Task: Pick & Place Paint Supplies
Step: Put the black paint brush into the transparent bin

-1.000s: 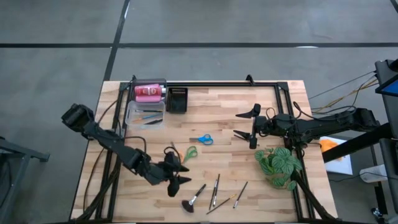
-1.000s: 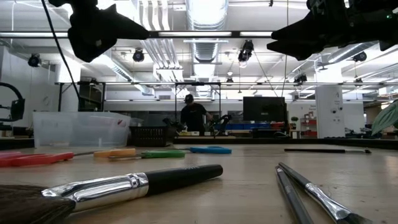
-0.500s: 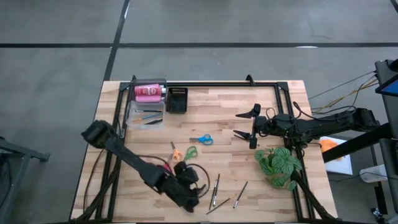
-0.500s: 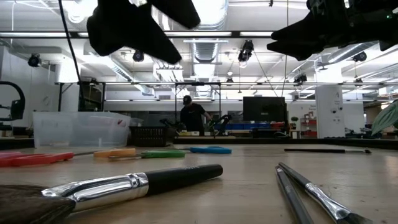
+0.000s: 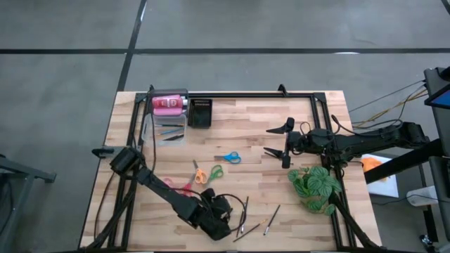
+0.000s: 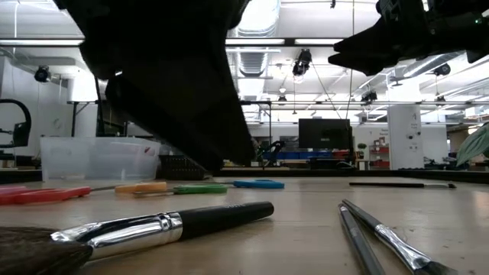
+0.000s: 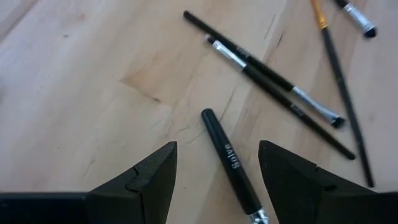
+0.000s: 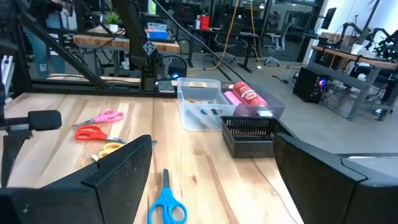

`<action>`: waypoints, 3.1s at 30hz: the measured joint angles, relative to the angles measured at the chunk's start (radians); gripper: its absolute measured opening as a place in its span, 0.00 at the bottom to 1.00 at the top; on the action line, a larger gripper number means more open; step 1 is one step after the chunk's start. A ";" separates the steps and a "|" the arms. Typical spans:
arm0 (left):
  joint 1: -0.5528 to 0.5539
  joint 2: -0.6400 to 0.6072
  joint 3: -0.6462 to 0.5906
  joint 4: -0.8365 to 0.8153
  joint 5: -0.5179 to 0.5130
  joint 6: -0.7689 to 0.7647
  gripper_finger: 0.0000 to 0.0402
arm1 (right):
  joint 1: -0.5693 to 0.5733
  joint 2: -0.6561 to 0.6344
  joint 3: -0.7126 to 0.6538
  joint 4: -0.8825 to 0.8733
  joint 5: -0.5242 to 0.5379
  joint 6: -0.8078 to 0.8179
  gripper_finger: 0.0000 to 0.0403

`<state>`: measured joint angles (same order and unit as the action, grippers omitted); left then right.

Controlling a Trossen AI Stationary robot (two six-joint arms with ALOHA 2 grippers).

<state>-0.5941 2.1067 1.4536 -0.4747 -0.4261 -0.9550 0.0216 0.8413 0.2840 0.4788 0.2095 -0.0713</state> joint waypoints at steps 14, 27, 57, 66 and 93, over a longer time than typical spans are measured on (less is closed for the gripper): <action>0.006 0.056 -0.001 -0.002 -0.006 -0.023 0.56 | 0.000 -0.001 0.000 -0.012 0.000 0.000 0.82; 0.023 0.062 -0.019 -0.038 -0.019 -0.119 0.56 | 0.000 -0.001 0.000 -0.012 0.000 0.000 0.82; 0.024 0.063 -0.021 -0.040 -0.010 -0.101 0.07 | 0.000 0.000 0.000 -0.011 0.000 0.000 0.82; 0.024 0.063 -0.021 -0.039 -0.009 -0.100 0.08 | 0.000 0.000 0.000 -0.011 0.000 0.000 0.82; 0.029 -0.069 -0.001 -0.259 0.025 0.025 0.08 | 0.000 0.000 0.000 -0.023 0.000 0.000 0.82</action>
<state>-0.5653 2.0381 1.4525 -0.7333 -0.4011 -0.9304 0.0216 0.8413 0.2840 0.4557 0.2092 -0.0714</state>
